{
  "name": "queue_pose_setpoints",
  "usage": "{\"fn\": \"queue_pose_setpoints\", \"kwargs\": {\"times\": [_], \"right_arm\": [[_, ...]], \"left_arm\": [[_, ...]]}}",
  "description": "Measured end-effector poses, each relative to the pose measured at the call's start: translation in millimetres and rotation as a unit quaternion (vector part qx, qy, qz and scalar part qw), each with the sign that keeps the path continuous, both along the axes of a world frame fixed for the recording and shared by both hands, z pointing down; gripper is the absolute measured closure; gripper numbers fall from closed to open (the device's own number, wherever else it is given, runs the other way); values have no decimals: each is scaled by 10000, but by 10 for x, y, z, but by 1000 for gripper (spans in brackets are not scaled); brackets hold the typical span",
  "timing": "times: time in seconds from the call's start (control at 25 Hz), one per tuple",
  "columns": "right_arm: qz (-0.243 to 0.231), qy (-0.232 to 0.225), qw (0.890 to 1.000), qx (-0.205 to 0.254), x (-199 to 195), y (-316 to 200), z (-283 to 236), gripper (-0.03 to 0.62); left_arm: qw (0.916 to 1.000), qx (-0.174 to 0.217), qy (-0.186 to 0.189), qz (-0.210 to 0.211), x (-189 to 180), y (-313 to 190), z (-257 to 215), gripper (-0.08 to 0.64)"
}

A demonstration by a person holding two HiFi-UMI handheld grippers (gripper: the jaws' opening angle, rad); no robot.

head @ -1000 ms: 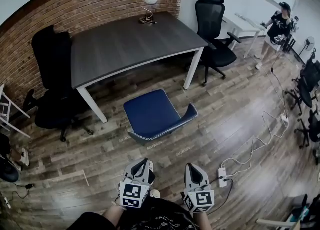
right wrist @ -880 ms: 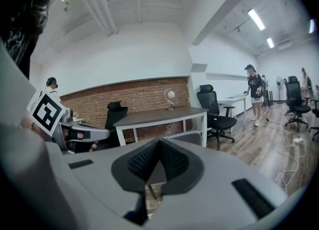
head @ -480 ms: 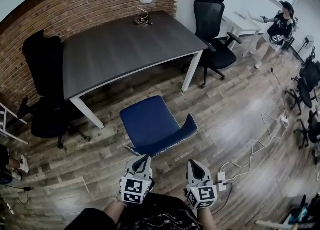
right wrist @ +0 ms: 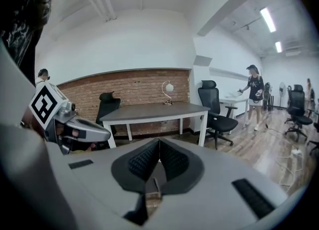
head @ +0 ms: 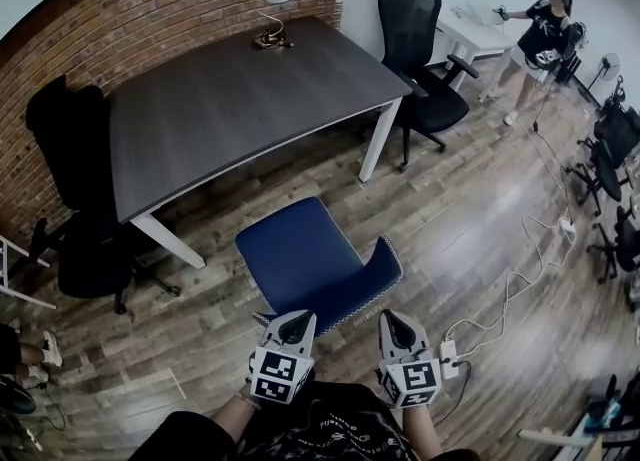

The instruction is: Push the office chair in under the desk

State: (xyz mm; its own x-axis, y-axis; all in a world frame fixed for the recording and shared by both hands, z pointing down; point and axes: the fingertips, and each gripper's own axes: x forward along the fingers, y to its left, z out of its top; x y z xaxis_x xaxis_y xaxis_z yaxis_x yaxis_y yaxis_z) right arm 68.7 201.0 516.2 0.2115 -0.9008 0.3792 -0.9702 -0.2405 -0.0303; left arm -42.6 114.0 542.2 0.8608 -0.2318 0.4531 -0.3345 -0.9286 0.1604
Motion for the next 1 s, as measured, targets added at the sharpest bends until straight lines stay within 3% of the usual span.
{"fn": "queue_pose_setpoints", "kwargs": {"times": [0.36, 0.6, 0.84, 1.0], "right_arm": [[-307, -83, 9994, -158, 193, -223, 58, 588], [-1073, 1, 9935, -390, 286, -434, 157, 588], [-2189, 54, 9740, -584, 324, -638, 147, 586], [-2986, -22, 9507, -839, 310, -688, 218, 579]], "left_arm": [[9997, -142, -91, 180, 188, -112, 75, 552], [9984, -356, -182, -410, 239, -245, 160, 552], [9958, -545, -342, -653, 257, -276, 200, 552], [9941, -730, -590, -552, 234, -156, 280, 551]]}}
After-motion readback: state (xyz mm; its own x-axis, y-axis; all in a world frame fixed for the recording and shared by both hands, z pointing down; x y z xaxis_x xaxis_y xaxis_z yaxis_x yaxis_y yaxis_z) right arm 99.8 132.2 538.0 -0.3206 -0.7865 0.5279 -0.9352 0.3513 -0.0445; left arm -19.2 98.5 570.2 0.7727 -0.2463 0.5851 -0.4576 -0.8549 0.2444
